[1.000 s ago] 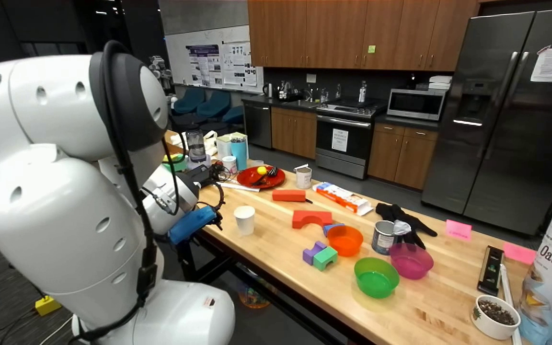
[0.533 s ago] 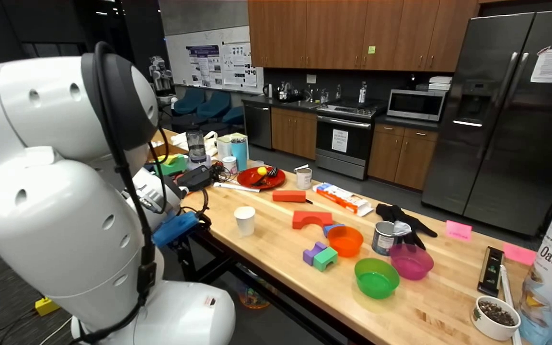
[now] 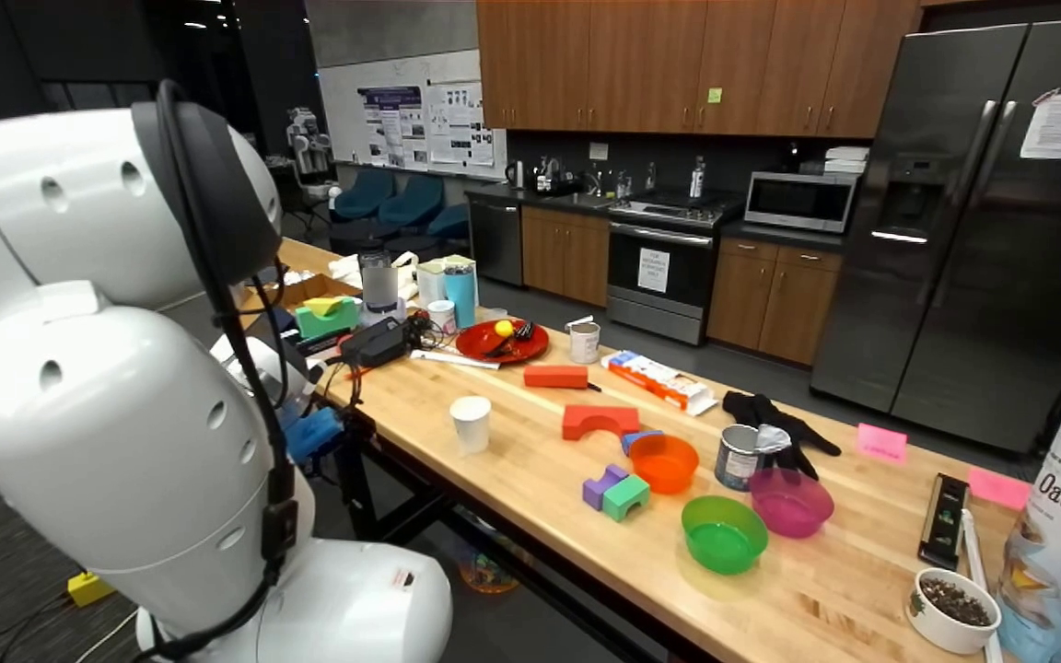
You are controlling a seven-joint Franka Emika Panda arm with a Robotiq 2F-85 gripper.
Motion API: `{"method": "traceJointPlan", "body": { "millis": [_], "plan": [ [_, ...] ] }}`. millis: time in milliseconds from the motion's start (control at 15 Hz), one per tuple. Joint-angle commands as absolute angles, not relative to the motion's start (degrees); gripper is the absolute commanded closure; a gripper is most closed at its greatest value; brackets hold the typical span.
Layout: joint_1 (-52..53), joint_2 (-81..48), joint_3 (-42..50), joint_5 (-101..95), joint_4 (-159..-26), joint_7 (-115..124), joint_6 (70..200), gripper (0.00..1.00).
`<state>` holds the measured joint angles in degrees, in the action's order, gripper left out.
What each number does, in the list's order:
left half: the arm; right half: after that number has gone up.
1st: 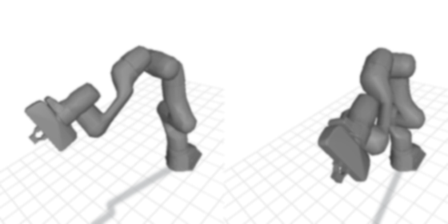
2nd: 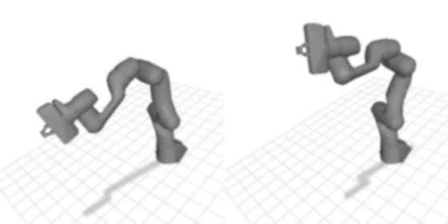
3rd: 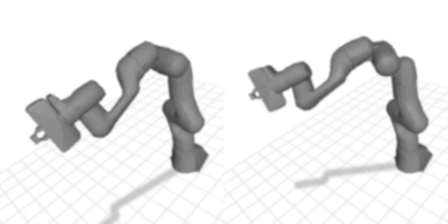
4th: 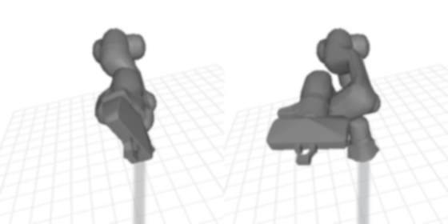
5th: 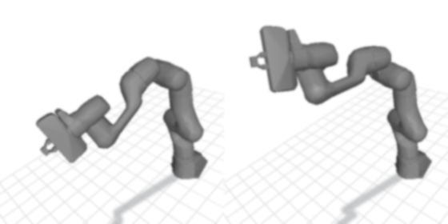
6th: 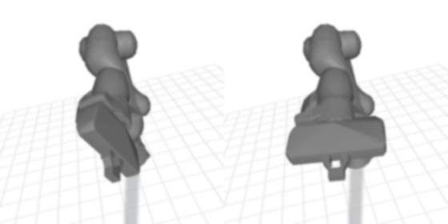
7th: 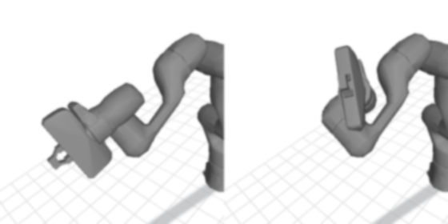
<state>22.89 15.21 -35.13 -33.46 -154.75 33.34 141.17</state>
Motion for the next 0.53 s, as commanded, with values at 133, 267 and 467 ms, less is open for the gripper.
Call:
{"method": "traceJointPlan", "body": {
  "millis": [133, 267, 467],
  "plan": [
    [18.05, 16.85, -35.51, -47.16, -157.41, 35.97, 153.18, 0.00],
    [19.48, 15.24, -35.90, -44.18, -155.65, 35.42, 149.92, 0.00],
    [17.92, 15.26, -35.60, -46.04, -156.41, 35.45, 152.09, 0.00]
  ]
}}
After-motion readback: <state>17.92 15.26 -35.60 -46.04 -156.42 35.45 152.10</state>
